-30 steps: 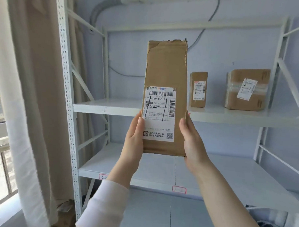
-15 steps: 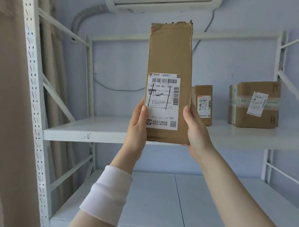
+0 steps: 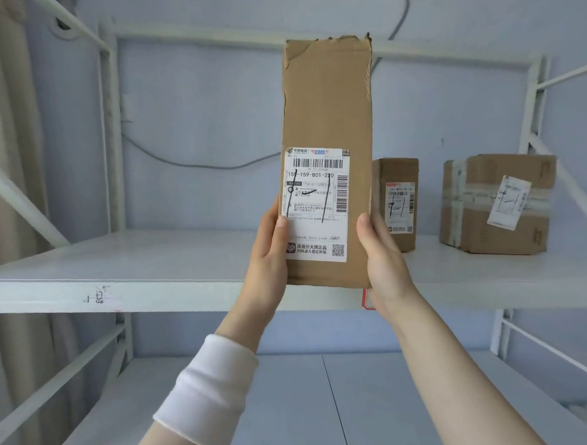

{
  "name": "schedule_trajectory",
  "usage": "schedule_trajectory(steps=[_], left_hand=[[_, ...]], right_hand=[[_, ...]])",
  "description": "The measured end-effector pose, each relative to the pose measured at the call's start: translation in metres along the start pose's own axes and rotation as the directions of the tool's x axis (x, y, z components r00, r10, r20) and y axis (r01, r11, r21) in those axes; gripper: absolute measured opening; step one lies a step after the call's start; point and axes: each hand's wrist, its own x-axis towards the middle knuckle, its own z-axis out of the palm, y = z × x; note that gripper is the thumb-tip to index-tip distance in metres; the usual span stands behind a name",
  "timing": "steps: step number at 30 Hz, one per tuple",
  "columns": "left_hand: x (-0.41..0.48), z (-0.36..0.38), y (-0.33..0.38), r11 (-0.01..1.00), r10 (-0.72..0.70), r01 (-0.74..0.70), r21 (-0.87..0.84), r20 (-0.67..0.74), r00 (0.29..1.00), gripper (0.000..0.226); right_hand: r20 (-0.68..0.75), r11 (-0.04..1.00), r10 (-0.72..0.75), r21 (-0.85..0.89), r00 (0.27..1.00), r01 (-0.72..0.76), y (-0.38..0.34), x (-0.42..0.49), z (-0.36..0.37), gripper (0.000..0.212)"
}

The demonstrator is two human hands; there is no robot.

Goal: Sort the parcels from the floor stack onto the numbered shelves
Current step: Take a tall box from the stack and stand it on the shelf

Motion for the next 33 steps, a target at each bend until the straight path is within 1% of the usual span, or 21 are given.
schedule_trajectory(steps=[3,8,11,13,16,18,21,24,28,33], left_hand=[[0.013,0.000,-0.020,1.000,0.009,-0.009,0.015,0.019,1.000,0.040],[0.037,-0.004,-0.053,0.999,-0.035,0.032,0.038,0.076,0.996,0.043],[0.051,-0.009,-0.069,0.996,-0.071,0.064,0.064,0.116,0.991,0.043],[0.063,-0.014,-0.077,0.988,-0.101,0.081,0.134,0.156,0.983,0.043],[0.084,-0.024,-0.092,0.947,-0.152,0.087,0.310,0.191,0.970,0.047],[0.099,-0.030,-0.099,0.914,-0.201,0.105,0.391,0.212,0.957,0.045],[0.120,-0.036,-0.109,0.848,-0.270,0.134,0.513,0.200,0.942,0.040],[0.143,-0.038,-0.121,0.775,-0.325,0.141,0.617,0.197,0.925,0.040],[0.170,-0.036,-0.134,0.696,-0.389,0.161,0.700,0.179,0.904,0.041],[0.193,-0.035,-0.148,0.673,-0.448,0.212,0.709,0.163,0.879,0.035]], right_hand=[[0.040,0.999,0.006,-0.039,0.999,-0.005,0.021,0.020,-0.010,0.047],[0.128,0.980,0.065,-0.195,0.990,-0.039,0.046,0.048,-0.031,0.039],[0.133,0.963,0.097,-0.261,0.986,-0.060,0.063,0.064,-0.036,0.037],[0.140,0.953,0.147,-0.286,0.979,-0.103,0.075,0.075,-0.036,0.032],[0.149,0.938,0.207,-0.309,0.967,-0.154,0.088,0.094,-0.034,0.027],[0.144,0.924,0.222,-0.348,0.965,-0.160,0.093,0.107,-0.033,0.027],[0.136,0.894,0.277,-0.399,0.951,-0.203,0.104,0.126,-0.033,0.025],[0.127,0.869,0.330,-0.429,0.935,-0.249,0.113,0.146,-0.033,0.024],[0.082,0.834,0.383,-0.458,0.920,-0.307,0.122,0.168,-0.033,0.030],[0.025,0.804,0.427,-0.468,0.904,-0.367,0.134,0.189,-0.029,0.031]])
